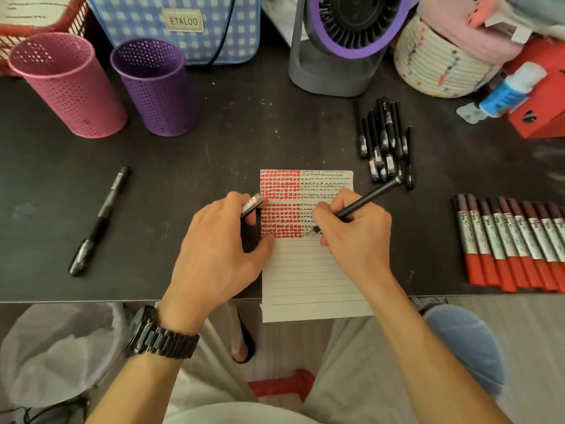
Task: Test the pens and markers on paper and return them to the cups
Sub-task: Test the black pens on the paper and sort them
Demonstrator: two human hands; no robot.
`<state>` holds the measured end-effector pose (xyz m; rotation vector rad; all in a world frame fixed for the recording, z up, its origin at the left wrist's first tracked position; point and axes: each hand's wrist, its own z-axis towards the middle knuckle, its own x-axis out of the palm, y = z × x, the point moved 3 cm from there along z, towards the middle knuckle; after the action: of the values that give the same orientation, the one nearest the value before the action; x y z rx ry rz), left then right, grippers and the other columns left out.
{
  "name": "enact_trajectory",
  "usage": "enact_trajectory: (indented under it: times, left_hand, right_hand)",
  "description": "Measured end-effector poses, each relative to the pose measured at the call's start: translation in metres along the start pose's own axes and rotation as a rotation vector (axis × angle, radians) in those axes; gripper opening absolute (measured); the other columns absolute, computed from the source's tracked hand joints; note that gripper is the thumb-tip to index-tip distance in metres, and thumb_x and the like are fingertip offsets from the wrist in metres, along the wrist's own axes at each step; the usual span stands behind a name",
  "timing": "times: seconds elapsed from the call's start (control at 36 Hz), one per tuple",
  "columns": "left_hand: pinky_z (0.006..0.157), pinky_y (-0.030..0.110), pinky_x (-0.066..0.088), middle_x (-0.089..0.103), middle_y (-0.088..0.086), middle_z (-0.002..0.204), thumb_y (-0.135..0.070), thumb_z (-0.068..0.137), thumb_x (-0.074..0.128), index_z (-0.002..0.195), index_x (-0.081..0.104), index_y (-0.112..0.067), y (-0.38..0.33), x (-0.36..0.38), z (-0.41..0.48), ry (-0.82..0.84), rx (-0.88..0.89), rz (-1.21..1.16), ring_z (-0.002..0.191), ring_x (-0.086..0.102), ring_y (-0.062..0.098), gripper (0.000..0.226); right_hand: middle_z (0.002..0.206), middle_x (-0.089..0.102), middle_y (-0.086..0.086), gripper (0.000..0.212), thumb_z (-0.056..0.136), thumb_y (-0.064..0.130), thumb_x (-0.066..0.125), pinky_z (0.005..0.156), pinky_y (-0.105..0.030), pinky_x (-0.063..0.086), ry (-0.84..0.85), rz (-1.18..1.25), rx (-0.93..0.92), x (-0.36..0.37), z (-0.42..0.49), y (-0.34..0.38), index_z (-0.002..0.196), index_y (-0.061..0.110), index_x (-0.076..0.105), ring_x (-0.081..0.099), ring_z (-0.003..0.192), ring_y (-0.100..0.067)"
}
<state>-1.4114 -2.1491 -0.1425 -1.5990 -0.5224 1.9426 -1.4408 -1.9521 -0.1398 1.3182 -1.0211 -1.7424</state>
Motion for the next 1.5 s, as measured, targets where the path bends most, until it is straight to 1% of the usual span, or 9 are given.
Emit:
enact_trajectory:
  times: [0.25, 0.36, 0.5, 0.81, 0.97, 1.08, 1.22, 1.36, 1.5]
  left_hand:
    - [0.068, 0.012, 0.029, 0.046, -0.028, 0.085, -0.055, 0.082, 0.061, 0.087, 0.034, -0.038, 0.003, 0.004, -0.002, -0.004, -0.006, 0.014, 0.09, 0.048, -0.008, 0.033]
    - [0.067, 0.012, 0.029, 0.045, -0.029, 0.083, -0.053, 0.082, 0.063, 0.087, 0.033, -0.039, 0.004, 0.004, -0.002, -0.016, -0.001, 0.023, 0.095, 0.048, -0.008, 0.034]
    - [0.069, 0.011, 0.03, 0.046, -0.031, 0.085, -0.056, 0.082, 0.063, 0.09, 0.035, -0.04, 0.005, 0.006, -0.001, -0.003, -0.011, 0.029, 0.095, 0.047, -0.012, 0.033]
    - [0.068, 0.012, 0.031, 0.046, -0.03, 0.085, -0.06, 0.081, 0.055, 0.091, 0.038, -0.038, 0.005, -0.005, 0.002, -0.036, 0.005, 0.038, 0.097, 0.048, -0.007, 0.03]
    - [0.067, 0.012, 0.03, 0.047, -0.028, 0.084, -0.059, 0.081, 0.057, 0.09, 0.037, -0.039, 0.007, -0.002, 0.003, -0.034, 0.0, 0.023, 0.104, 0.044, -0.009, 0.03]
    - [0.068, 0.012, 0.03, 0.047, -0.027, 0.084, -0.06, 0.082, 0.054, 0.094, 0.043, -0.036, 0.007, 0.004, 0.0, -0.016, -0.006, 0.022, 0.099, 0.046, -0.008, 0.03]
    - [0.071, 0.011, 0.032, 0.047, -0.031, 0.088, -0.061, 0.082, 0.051, 0.098, 0.045, -0.038, 0.007, 0.01, -0.007, 0.022, -0.022, -0.001, 0.104, 0.046, -0.007, 0.028]
    - [0.077, 0.012, 0.035, 0.048, -0.038, 0.097, -0.062, 0.086, 0.053, 0.1, 0.043, -0.046, 0.004, 0.004, -0.006, 0.056, -0.023, -0.013, 0.099, 0.048, -0.008, 0.024]
    - [0.08, 0.014, 0.038, 0.056, -0.035, 0.106, -0.072, 0.096, 0.027, 0.104, 0.051, -0.046, -0.006, -0.005, -0.008, 0.019, -0.02, -0.126, 0.106, 0.054, -0.005, 0.036]
  right_hand:
    - [0.042, 0.053, 0.004, 0.036, 0.085, 0.014, 0.069, 0.044, -0.013, 0.038, -0.004, -0.005, 0.004, -0.001, -0.002, -0.002, 0.055, 0.016, 0.049, 0.059, 0.041, -0.007]
    - [0.044, 0.053, 0.001, 0.034, 0.085, 0.012, 0.069, 0.044, -0.02, 0.041, -0.005, -0.009, 0.01, -0.001, -0.002, -0.002, 0.057, 0.011, 0.05, 0.06, 0.044, -0.019]
    - [0.045, 0.056, -0.003, 0.032, 0.085, 0.011, 0.069, 0.044, -0.02, 0.042, -0.001, -0.011, 0.026, -0.001, -0.002, -0.002, 0.058, 0.007, 0.052, 0.055, 0.04, -0.006]
    - [0.047, 0.057, -0.005, 0.03, 0.086, 0.009, 0.068, 0.044, -0.023, 0.043, -0.006, 0.011, 0.03, 0.001, 0.001, 0.01, 0.06, 0.005, 0.053, 0.053, 0.04, -0.005]
    - [0.047, 0.051, -0.008, 0.032, 0.085, 0.01, 0.067, 0.042, -0.031, 0.04, -0.012, 0.016, 0.019, -0.001, 0.003, 0.008, 0.059, 0.009, 0.049, 0.058, 0.044, -0.026]
    - [0.042, 0.051, 0.0, 0.04, 0.09, 0.018, 0.071, 0.042, -0.023, 0.037, -0.086, 0.219, 0.113, -0.012, 0.004, 0.002, 0.056, 0.019, 0.049, 0.051, 0.038, -0.009]
    - [0.053, 0.053, 0.004, 0.037, 0.089, 0.046, 0.073, 0.042, -0.019, 0.037, -0.037, 0.536, 0.285, -0.023, 0.004, -0.001, 0.064, 0.023, 0.059, 0.045, 0.045, -0.007]
    - [0.08, 0.071, -0.007, 0.02, 0.095, 0.03, 0.063, 0.053, -0.023, 0.047, 0.07, 0.704, 0.338, -0.03, 0.004, 0.012, 0.089, 0.017, 0.077, 0.058, 0.061, -0.013]
    - [0.1, 0.075, -0.02, 0.034, 0.09, 0.03, 0.053, 0.057, -0.028, 0.054, 0.208, 0.818, 0.327, -0.031, -0.014, 0.015, 0.105, 0.013, 0.079, 0.064, 0.066, -0.019]
